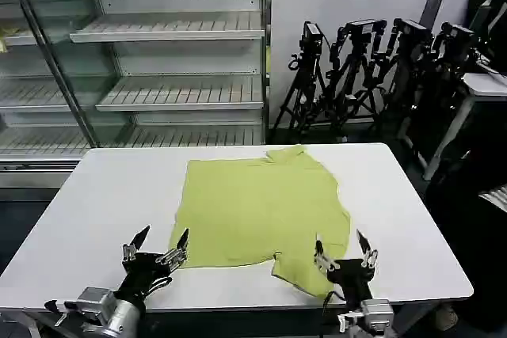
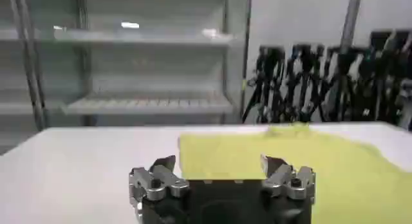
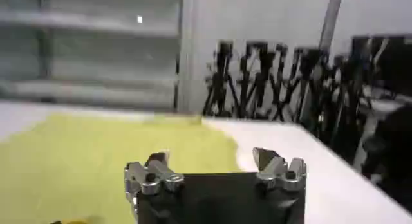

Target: Fold and organize the clothes.

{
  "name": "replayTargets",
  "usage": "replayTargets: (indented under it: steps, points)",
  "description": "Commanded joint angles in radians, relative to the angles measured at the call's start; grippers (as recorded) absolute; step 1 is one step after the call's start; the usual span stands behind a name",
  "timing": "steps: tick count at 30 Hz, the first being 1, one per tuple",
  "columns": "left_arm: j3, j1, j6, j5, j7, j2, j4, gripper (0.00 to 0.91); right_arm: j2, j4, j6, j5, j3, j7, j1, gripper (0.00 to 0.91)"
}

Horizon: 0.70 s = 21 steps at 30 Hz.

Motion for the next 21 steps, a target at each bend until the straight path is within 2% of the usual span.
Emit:
replayTargets:
  steps: [1, 13, 21]
  points:
    - [0.046, -0.030, 0.068, 0.011, -0.025, 0.007, 0.102, 0.907, 0.004, -0.033, -0.083, -0.016, -0.045, 0.017, -0.048, 0.907]
    - [0.076, -0.029, 0.069, 0.023, -0.047, -0.010, 0.134, 0.907, 0.009, -0.051, -0.080, -0.028, -0.064, 0.035, -0.073, 0.907]
    - [0.085, -0.034, 0.069, 0.017, -0.079, -0.026, 0.160, 0.907, 0.015, -0.055, -0.081, 0.001, -0.070, 0.046, -0.069, 0.907]
